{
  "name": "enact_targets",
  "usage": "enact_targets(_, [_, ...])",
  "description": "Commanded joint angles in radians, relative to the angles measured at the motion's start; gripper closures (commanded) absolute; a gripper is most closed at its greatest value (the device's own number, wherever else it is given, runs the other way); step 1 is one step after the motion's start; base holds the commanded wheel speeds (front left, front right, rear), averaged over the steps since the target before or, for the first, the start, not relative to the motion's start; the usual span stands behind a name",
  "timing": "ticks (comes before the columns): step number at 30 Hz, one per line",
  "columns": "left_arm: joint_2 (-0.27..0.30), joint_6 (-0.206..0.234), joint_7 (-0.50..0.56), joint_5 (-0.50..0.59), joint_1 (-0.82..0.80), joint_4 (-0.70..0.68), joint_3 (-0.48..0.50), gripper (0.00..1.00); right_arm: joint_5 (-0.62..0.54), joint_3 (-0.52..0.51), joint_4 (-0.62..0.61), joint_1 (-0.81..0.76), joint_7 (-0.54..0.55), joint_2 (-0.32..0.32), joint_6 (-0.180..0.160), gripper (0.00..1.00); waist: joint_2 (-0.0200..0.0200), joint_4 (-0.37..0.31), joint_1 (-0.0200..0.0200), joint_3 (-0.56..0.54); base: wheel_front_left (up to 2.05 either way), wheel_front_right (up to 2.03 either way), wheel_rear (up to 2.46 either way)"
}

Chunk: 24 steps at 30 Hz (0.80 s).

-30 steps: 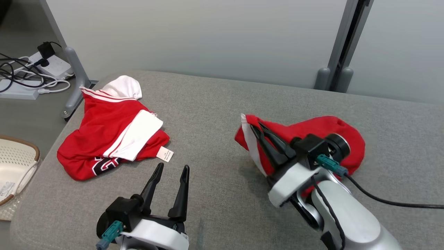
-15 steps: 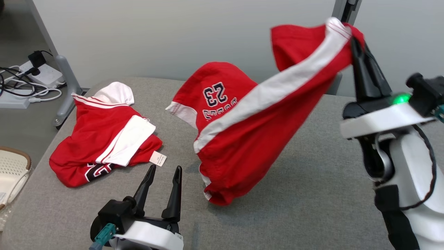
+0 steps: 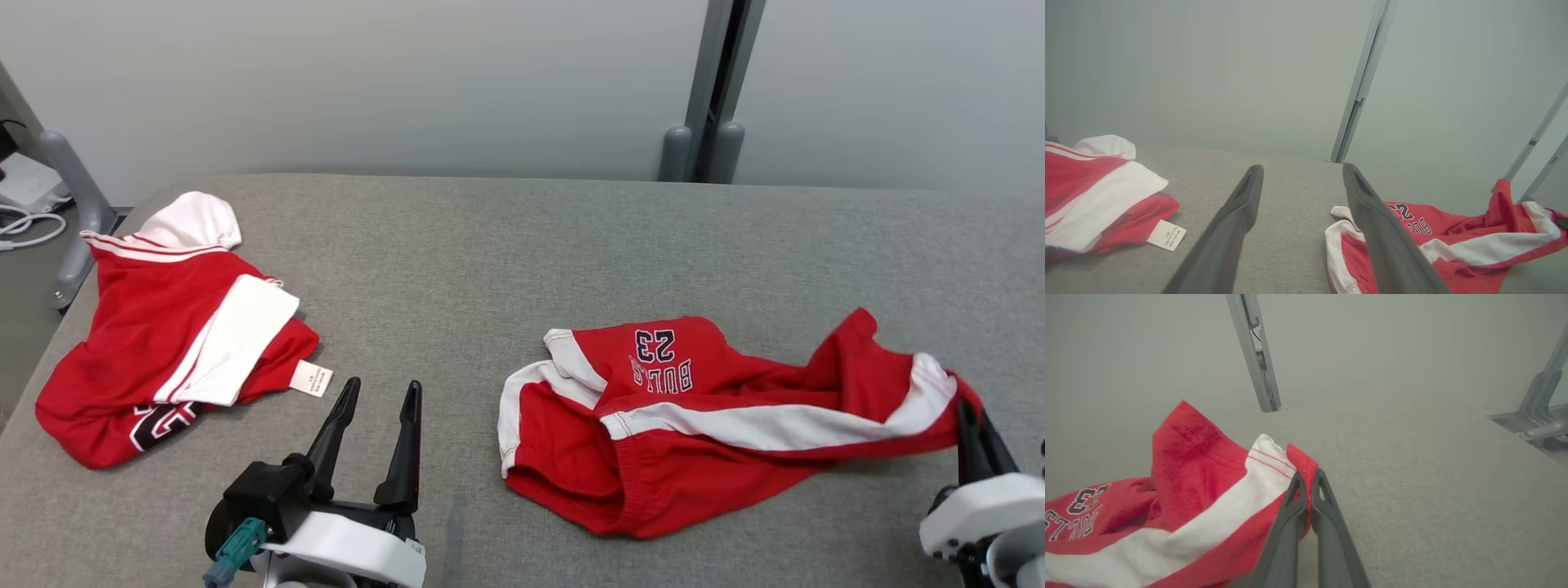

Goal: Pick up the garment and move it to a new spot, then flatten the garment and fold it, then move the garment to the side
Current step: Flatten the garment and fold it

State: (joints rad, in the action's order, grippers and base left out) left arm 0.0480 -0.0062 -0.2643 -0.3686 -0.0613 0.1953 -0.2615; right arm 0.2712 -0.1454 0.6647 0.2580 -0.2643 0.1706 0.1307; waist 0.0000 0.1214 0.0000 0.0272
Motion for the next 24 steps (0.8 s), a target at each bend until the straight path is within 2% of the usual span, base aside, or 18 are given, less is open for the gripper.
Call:
enact_targets(1, [0.004,-0.002,0.0,0.007,-0.011,0.002,0.004,0.0,-0.004,-0.003,0.015,-0.013,0.0,0.002,0.0,1.0,0.0,-0.015,0.0,0.005,0.0,0.0,0.0])
enact_targets(2, [0.004,-0.004,0.0,0.008,-0.014,0.004,0.006,0.0,-0.007,-0.002,0.043,-0.022,0.0,0.0,0.0,1.0,0.0,-0.022,0.0,0.004,0.0,0.0,0.0])
enact_targets(3, [0.004,-0.004,0.0,0.009,-0.016,0.005,0.007,0.0,-0.018,-0.002,0.062,-0.022,0.0,0.005,0.0,0.79,0.0,-0.029,0.0,0.003,0.0,0.0,0.0])
enact_targets(4, [0.004,-0.005,0.0,0.008,-0.017,0.004,0.008,0.0,-0.024,-0.002,0.079,-0.02,0.0,0.008,0.0,0.12,0.0,-0.036,0.0,0.003,0.0,0.0,0.0])
enact_targets(5, [0.004,-0.006,0.0,0.009,-0.017,0.005,0.007,0.0,-0.024,-0.014,0.099,-0.018,-0.001,0.006,0.0,0.0,0.0,-0.041,0.0,0.002,0.0,0.0,0.0])
enact_targets(11, [0.004,-0.006,0.0,0.013,-0.013,0.009,-0.005,0.0,-0.072,-0.021,0.099,0.009,0.0,-0.005,0.0,0.0,0.0,-0.064,0.0,-0.014,0.0,0.0,0.0])
enact_targets(16, [0.004,-0.008,0.0,0.011,-0.006,0.008,-0.006,0.0,-0.09,0.021,-0.046,0.016,0.0,-0.021,0.0,0.0,0.0,-0.066,0.0,-0.028,0.0,0.0,0.0])
enact_targets(19, [0.004,-0.008,0.0,0.013,-0.004,0.005,-0.005,0.0,-0.09,0.088,-0.132,-0.002,0.0,-0.016,0.0,0.0,0.0,-0.058,0.0,-0.035,0.0,0.0,0.0])
enact_targets(24, [0.005,-0.009,0.0,0.018,0.004,0.005,-0.008,0.0,-0.059,0.174,-0.207,-0.026,0.0,-0.003,0.0,0.0,0.0,-0.033,0.0,-0.047,0.0,0.0,0.0])
